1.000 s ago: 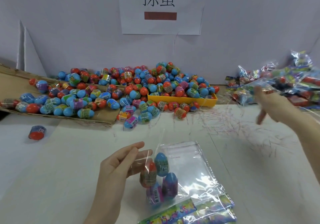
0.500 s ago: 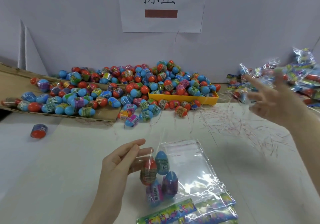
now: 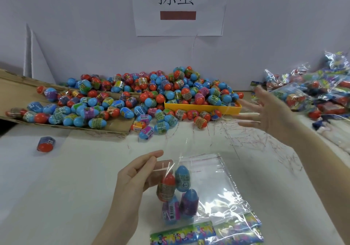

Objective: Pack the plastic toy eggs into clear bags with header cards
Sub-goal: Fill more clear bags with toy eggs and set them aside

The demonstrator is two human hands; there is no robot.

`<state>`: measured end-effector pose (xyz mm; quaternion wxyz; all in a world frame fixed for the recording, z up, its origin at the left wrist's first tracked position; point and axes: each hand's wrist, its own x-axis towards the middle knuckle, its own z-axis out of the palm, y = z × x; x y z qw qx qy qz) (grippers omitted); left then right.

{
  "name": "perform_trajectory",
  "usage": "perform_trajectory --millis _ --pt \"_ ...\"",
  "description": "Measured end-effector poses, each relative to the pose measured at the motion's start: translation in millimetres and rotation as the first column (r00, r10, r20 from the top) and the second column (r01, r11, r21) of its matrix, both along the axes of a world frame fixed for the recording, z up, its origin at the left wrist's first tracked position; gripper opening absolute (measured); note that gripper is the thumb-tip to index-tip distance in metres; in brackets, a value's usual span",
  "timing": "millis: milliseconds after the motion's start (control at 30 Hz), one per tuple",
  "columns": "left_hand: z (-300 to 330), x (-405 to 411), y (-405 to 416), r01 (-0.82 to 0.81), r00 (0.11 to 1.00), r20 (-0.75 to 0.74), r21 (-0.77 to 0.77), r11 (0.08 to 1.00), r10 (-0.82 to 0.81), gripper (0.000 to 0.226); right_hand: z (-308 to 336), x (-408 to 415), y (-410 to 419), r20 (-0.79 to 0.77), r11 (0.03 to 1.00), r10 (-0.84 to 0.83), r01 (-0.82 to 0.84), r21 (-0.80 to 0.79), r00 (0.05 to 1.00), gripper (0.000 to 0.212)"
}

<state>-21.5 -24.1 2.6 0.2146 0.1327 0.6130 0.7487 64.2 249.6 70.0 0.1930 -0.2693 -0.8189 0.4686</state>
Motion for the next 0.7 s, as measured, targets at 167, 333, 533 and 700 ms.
perform_trajectory --millis 167,333,533,700 --pt "-2 -2 -1 0.015 0.999 0.041 0.032 0.999 -0.016 0.020 -26 -1 -34 -0.021 0.990 0.001 0.002 0.142 1.000 0.071" --pt "-3 -2 -1 0.064 0.994 0.083 0.056 0.996 -0.068 0.021 -47 7 -96 -0.008 0.892 0.406 -0.398 -0.214 0.914 0.051" --pt "-3 -2 -3 0.114 0.989 0.084 0.066 0.991 -0.119 0.037 -63 7 -114 -0.133 0.815 0.406 -0.424 -0.394 0.904 0.039" --pt "-6 1 -8 0.245 0.968 0.070 -0.049 0.968 -0.241 0.059 -63 8 -118 -0.139 0.837 0.371 -0.396 -0.379 0.918 0.011"
